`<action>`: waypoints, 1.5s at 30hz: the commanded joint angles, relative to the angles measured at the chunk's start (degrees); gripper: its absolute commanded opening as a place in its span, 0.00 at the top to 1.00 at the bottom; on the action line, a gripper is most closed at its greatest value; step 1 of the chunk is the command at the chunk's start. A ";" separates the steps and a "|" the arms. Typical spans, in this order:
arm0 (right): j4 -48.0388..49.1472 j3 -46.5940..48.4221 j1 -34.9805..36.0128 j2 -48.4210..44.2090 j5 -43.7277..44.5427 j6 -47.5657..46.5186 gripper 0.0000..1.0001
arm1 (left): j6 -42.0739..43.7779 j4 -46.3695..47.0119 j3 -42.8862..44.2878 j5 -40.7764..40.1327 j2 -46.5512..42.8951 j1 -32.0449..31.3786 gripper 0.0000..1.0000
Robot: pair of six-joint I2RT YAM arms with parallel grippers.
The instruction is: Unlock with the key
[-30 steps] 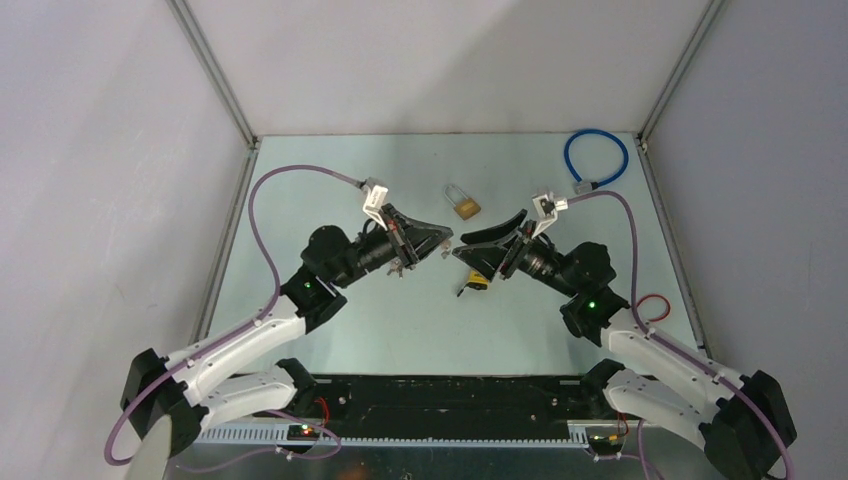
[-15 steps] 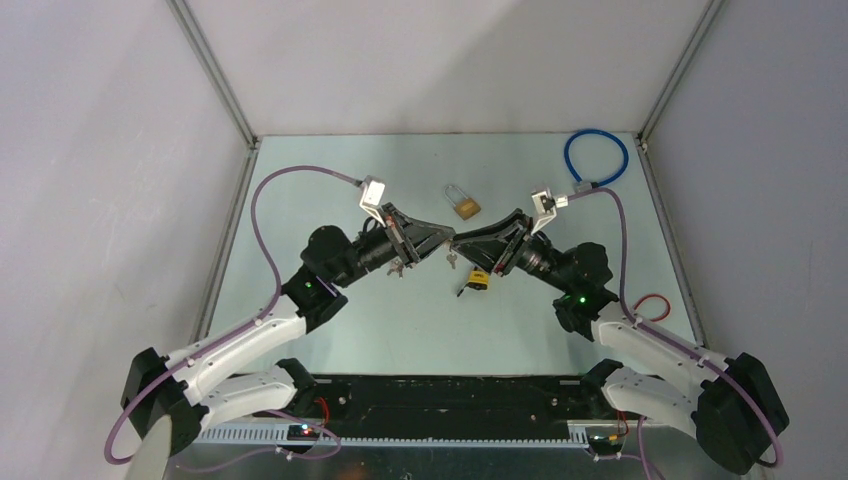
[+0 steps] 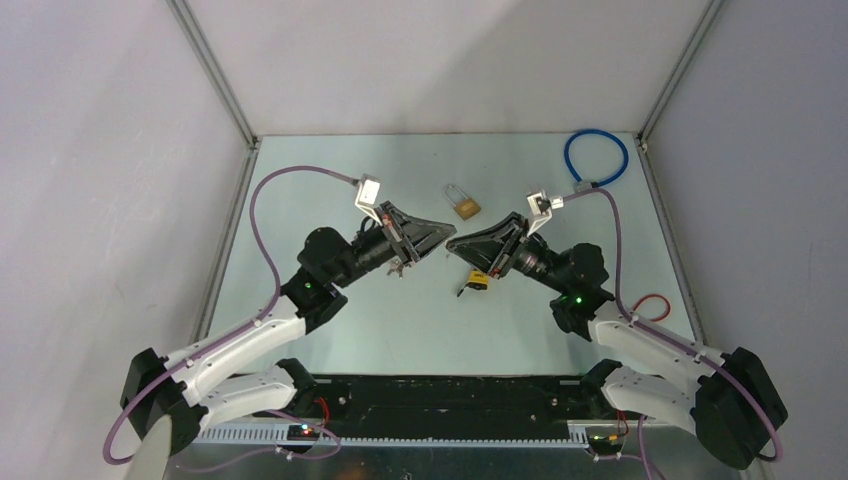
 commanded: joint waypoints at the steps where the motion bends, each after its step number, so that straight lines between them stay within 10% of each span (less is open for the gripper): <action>1: 6.88 -0.41 0.38 0.40 0.21 1.22 0.82 | -1.13 3.49 1.50 0.02 -0.54 -0.44 1.00; 14: 10.78 -1.97 -0.05 0.57 0.44 2.03 1.00 | -1.05 3.90 0.65 -1.13 -0.66 -0.46 0.98; 26: -10.75 -6.73 -2.58 -11.79 6.82 -0.67 1.00 | 11.99 -18.33 5.75 -11.38 -3.00 2.35 0.02; 34: -31.64 -10.08 -5.77 -25.46 15.44 -2.13 1.00 | 10.84 -27.63 5.53 -9.17 -1.91 9.59 0.01; 45: -54.73 -11.57 -6.77 -38.22 25.49 -1.03 1.00 | 11.49 -49.63 22.49 -7.19 28.45 6.88 0.06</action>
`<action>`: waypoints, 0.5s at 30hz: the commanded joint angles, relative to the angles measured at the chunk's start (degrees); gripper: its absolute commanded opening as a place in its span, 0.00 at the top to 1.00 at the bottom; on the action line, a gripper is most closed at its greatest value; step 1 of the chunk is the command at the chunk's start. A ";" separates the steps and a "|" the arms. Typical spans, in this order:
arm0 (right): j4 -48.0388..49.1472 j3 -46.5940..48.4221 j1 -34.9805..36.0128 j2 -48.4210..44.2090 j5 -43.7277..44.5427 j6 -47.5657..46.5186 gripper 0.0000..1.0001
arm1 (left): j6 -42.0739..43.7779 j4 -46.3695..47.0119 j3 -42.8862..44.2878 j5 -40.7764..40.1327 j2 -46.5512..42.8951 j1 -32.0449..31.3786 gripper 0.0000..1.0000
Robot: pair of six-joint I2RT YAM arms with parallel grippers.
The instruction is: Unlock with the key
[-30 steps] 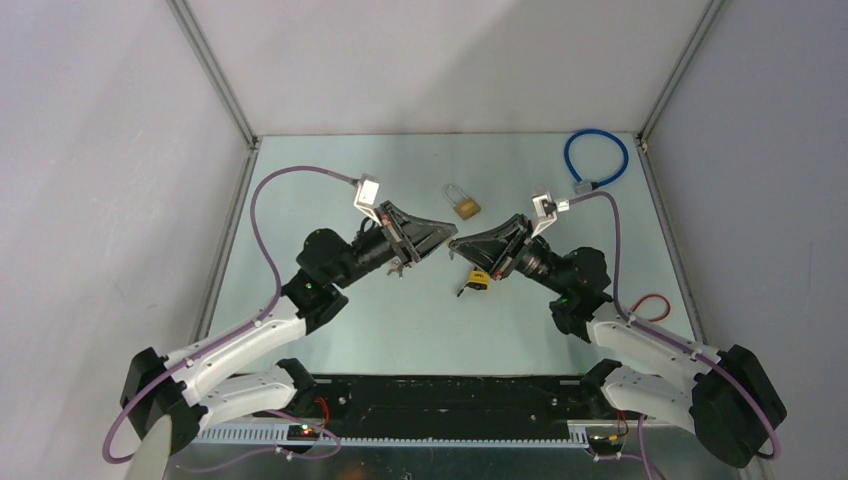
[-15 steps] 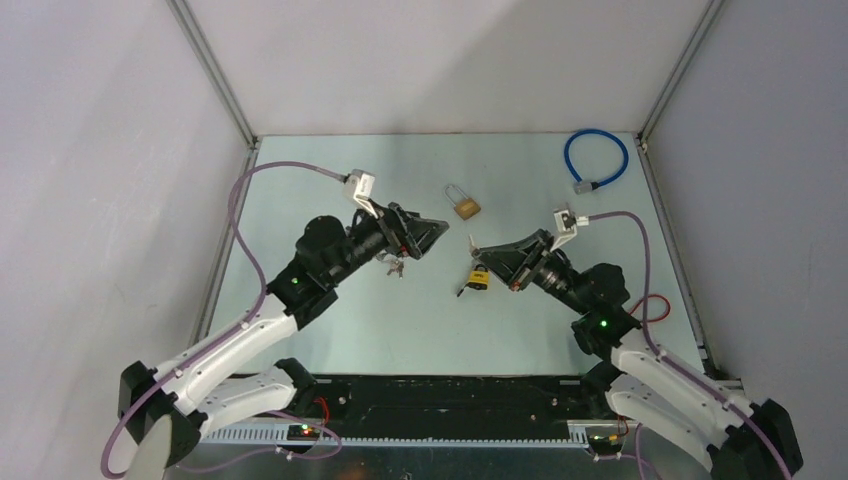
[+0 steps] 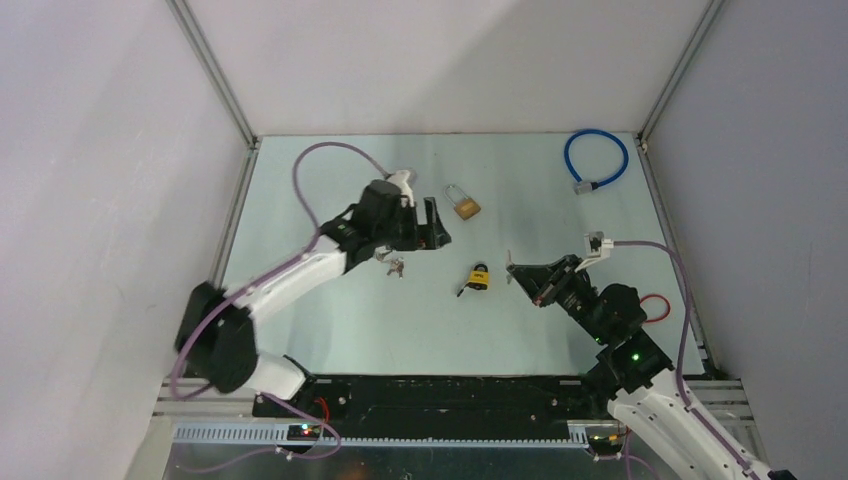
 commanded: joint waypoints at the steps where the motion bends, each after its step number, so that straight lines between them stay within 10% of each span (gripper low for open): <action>1: -9.99 -0.70 -0.22 -3.67 5.75 0.01 1.00 | 1.55 -9.21 7.20 -0.20 11.11 -3.20 0.06; 15: -15.62 -2.84 -0.76 -6.59 7.55 0.85 1.00 | -2.54 -22.04 29.64 -13.33 38.74 -13.89 0.16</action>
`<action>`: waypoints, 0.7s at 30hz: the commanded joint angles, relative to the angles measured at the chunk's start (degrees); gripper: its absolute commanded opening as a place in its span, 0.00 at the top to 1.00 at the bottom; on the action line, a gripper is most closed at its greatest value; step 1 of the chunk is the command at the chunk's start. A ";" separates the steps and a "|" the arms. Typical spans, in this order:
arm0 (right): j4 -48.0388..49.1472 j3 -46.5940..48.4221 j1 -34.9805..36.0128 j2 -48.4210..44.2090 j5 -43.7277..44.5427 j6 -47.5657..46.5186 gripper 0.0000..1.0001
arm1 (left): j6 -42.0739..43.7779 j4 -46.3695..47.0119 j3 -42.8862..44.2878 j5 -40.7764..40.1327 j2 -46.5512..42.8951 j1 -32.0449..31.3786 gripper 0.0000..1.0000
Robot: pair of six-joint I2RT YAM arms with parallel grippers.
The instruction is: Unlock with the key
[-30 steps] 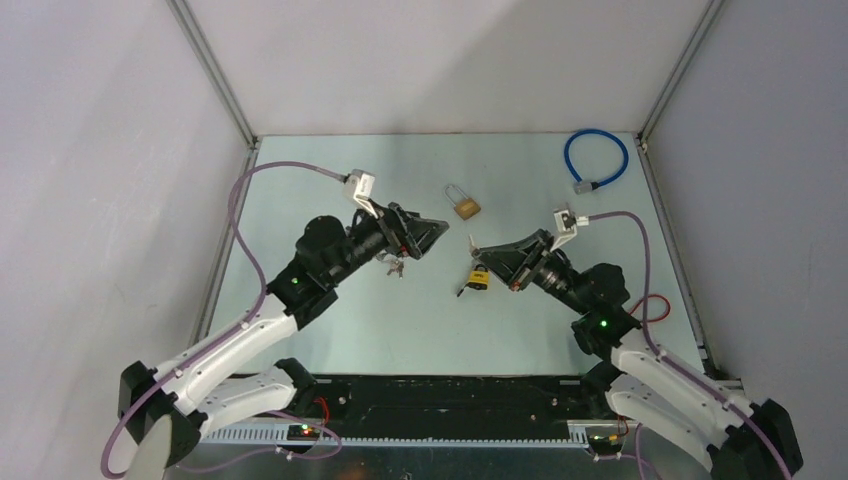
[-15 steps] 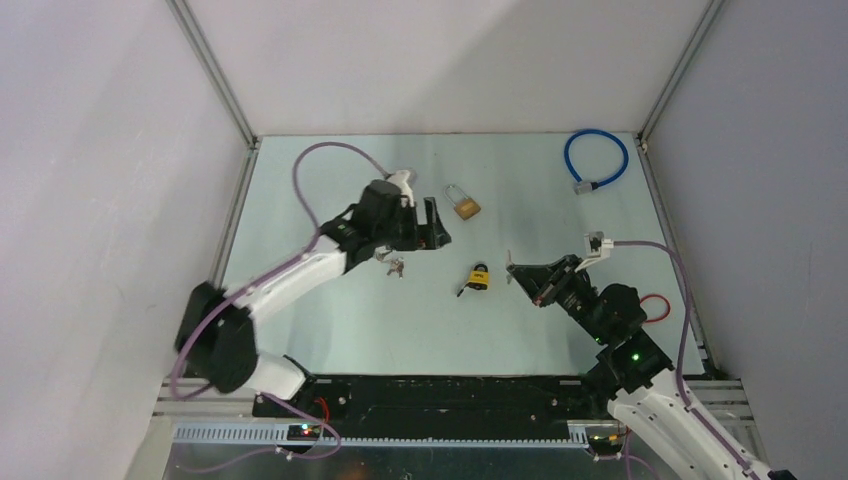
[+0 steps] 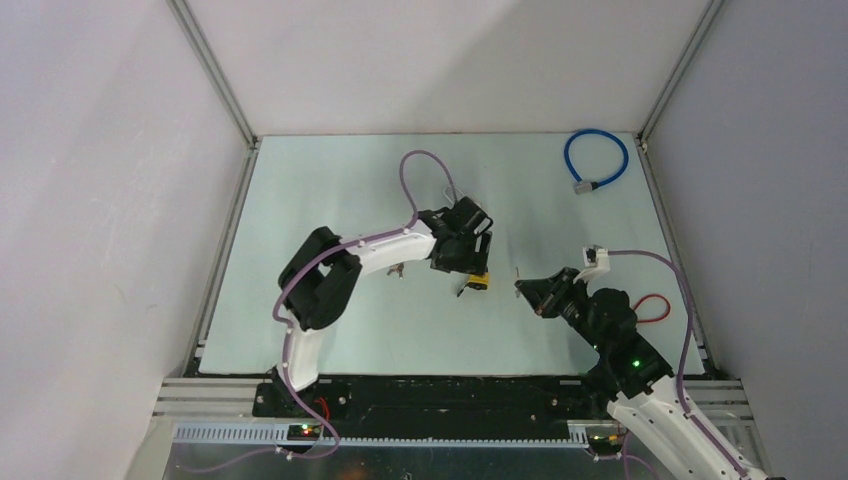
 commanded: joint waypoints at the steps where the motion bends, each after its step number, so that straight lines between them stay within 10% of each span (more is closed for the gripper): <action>1: -0.52 -0.14 -0.28 -1.39 1.31 0.28 1.00 | -2.72 -4.49 5.42 -6.22 2.48 -2.10 0.16; 21: -3.59 -1.83 -0.81 -5.01 1.07 1.87 1.00 | -6.07 -8.71 15.21 -11.12 13.34 -6.43 0.26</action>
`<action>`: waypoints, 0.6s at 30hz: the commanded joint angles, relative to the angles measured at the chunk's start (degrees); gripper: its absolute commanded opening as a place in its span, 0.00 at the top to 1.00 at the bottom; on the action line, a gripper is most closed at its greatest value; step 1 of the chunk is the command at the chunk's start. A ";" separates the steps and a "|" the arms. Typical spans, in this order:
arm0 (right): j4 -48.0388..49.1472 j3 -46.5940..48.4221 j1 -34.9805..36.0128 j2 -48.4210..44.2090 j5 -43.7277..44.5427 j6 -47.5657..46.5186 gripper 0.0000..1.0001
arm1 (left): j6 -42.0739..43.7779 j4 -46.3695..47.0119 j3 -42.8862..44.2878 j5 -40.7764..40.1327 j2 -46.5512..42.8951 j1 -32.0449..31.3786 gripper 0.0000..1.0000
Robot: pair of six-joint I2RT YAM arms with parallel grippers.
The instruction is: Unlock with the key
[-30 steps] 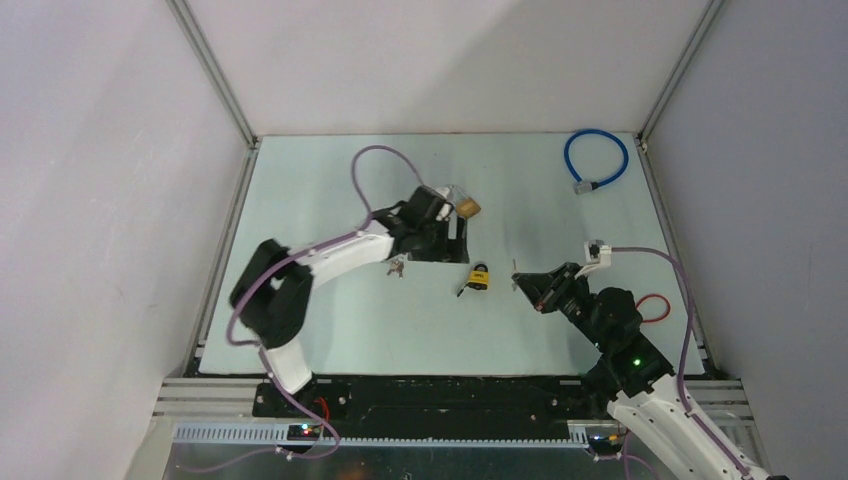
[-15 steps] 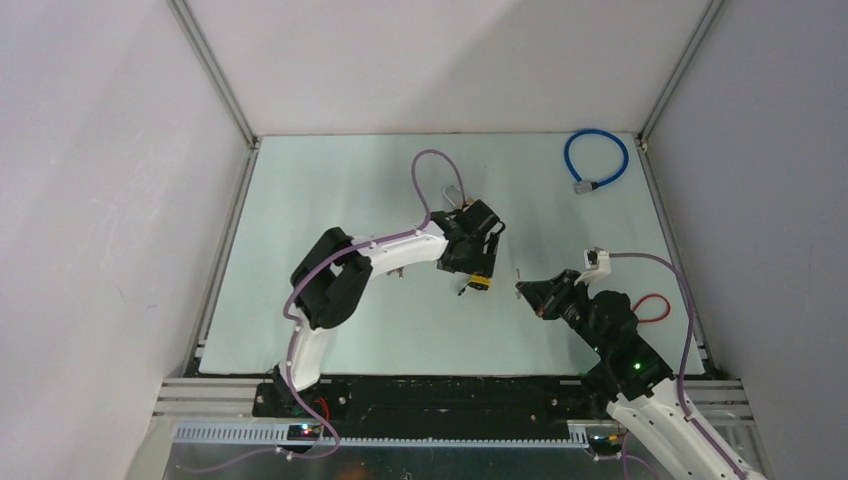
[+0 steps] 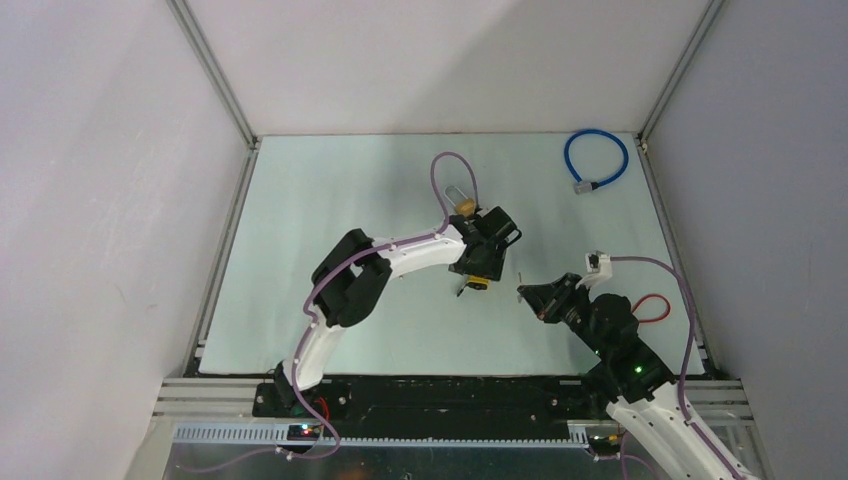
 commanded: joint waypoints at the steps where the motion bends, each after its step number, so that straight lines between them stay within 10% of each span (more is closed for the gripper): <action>1: 0.20 -0.31 -0.26 -0.80 0.56 0.73 1.00 | -3.26 -1.09 1.15 -1.48 1.81 -0.19 0.30; 10: 4.12 -0.81 -0.18 1.84 -3.73 -3.30 1.00 | -12.97 -0.96 -5.80 -6.07 -7.69 2.83 0.93; 18: 20.11 -2.46 1.17 13.09 -11.16 -6.52 1.00 | -22.54 -0.78 -15.33 -6.31 -22.42 5.18 0.99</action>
